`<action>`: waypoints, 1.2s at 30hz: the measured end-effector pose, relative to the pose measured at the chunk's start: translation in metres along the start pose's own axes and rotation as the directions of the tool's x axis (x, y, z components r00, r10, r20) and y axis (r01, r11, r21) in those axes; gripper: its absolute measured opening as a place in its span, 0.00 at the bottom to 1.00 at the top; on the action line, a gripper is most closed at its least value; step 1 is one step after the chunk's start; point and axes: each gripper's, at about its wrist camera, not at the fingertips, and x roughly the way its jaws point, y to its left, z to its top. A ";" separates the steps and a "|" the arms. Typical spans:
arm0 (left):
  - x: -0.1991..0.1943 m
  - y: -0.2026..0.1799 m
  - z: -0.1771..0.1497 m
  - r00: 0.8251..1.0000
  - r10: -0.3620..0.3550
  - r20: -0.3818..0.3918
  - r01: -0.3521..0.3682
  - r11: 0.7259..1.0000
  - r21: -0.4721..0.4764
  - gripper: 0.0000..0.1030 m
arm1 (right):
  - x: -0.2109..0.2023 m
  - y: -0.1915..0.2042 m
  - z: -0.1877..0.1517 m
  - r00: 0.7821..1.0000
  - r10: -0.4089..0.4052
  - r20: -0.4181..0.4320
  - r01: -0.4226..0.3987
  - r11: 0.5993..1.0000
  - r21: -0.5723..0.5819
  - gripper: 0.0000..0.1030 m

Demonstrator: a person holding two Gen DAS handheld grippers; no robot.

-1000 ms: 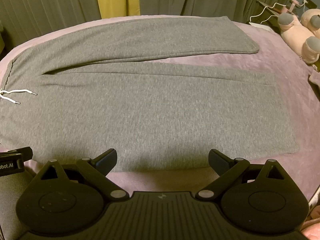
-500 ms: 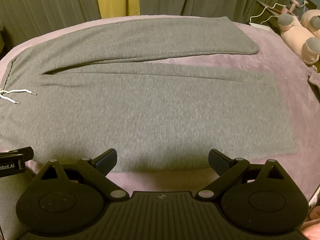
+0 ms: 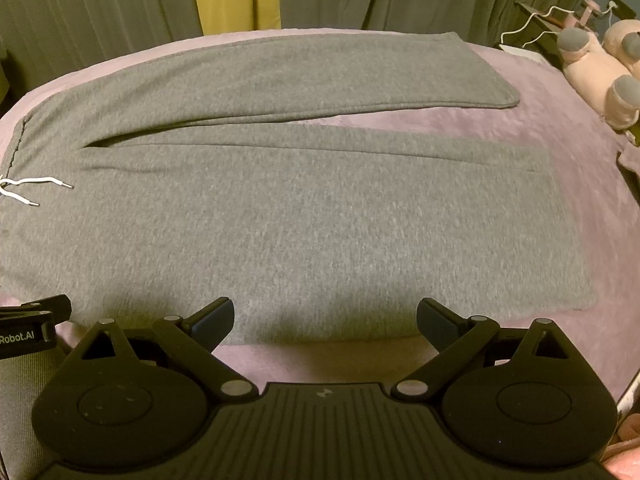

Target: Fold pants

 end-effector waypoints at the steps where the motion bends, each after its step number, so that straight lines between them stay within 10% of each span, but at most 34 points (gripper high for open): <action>1: 0.000 0.000 0.000 1.000 0.000 -0.001 0.000 1.000 0.000 1.00 | 0.000 0.000 0.000 1.000 0.000 0.000 0.000 1.000 -0.001 0.95; 36: 0.002 -0.004 0.001 0.998 -0.059 0.012 0.059 0.998 -0.010 1.00 | -0.003 -0.007 0.002 1.000 0.015 0.001 -0.015 1.000 0.021 0.95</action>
